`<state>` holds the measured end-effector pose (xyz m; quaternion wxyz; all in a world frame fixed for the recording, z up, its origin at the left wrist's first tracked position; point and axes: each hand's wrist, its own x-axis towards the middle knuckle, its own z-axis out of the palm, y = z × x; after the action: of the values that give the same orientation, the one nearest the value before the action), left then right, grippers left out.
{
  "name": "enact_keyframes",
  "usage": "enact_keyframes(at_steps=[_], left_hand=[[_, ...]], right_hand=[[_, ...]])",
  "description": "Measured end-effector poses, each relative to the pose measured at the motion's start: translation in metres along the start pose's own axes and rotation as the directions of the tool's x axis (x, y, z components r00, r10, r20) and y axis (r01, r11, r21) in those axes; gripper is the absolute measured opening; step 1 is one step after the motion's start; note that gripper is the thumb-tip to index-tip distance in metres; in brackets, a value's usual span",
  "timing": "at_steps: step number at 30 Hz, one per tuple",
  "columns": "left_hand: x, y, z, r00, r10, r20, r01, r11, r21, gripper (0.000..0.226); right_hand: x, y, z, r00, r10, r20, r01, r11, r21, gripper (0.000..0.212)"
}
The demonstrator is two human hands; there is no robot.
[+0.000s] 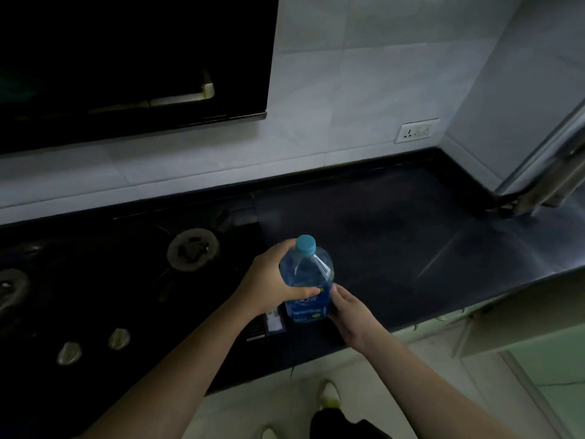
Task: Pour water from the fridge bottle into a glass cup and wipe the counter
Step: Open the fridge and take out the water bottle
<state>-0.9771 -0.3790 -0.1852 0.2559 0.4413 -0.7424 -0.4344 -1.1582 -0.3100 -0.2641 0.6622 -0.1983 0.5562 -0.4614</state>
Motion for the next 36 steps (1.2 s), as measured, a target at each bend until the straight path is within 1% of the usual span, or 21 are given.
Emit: enact_keyframes(at_steps=[3,8,12,17,20,23,27,31,34,36], left_hand=[[0.020,-0.010,0.004,0.998,-0.061,-0.014,0.062,0.998,0.016,0.078],[0.046,-0.020,0.008,0.986,-0.161,-0.053,0.163,0.986,0.039,0.076],[0.060,-0.032,0.007,0.966,-0.238,-0.098,0.242,0.970,0.033,0.077],[0.075,-0.041,0.003,0.954,-0.274,-0.122,0.281,0.959,0.044,0.071],[0.082,-0.047,0.001,0.946,-0.296,-0.135,0.303,0.952,0.040,0.071],[0.088,-0.049,0.000,0.945,-0.307,-0.115,0.315,0.947,0.060,0.071],[0.093,-0.052,0.000,0.944,-0.306,-0.120,0.315,0.947,0.059,0.074],[0.094,-0.057,0.004,0.945,-0.296,-0.138,0.306,0.950,0.061,0.077],[0.094,-0.061,0.007,0.944,-0.289,-0.157,0.300,0.952,0.055,0.077],[0.094,-0.063,0.009,0.947,-0.275,-0.163,0.289,0.955,0.063,0.077]], right_hand=[[0.028,-0.005,-0.007,0.999,0.054,0.006,-0.053,0.998,-0.035,0.031],[0.072,-0.019,-0.012,0.986,0.164,0.034,-0.164,0.986,-0.015,0.030],[0.099,-0.026,-0.008,0.971,0.231,0.055,-0.229,0.973,-0.035,0.025],[0.123,-0.030,-0.004,0.960,0.273,0.064,-0.265,0.958,-0.108,0.027],[0.132,-0.029,0.000,0.950,0.301,0.086,-0.294,0.952,-0.088,0.031],[0.142,-0.029,0.000,0.937,0.333,0.110,-0.326,0.943,-0.072,0.034],[0.151,-0.028,0.001,0.943,0.317,0.105,-0.305,0.945,-0.115,0.040],[0.156,-0.030,-0.004,0.957,0.270,0.106,-0.252,0.955,-0.158,0.034],[0.159,-0.031,-0.006,0.960,0.263,0.096,-0.242,0.952,-0.189,0.039],[0.157,-0.034,-0.005,0.961,0.255,0.105,-0.233,0.956,-0.180,0.037]])
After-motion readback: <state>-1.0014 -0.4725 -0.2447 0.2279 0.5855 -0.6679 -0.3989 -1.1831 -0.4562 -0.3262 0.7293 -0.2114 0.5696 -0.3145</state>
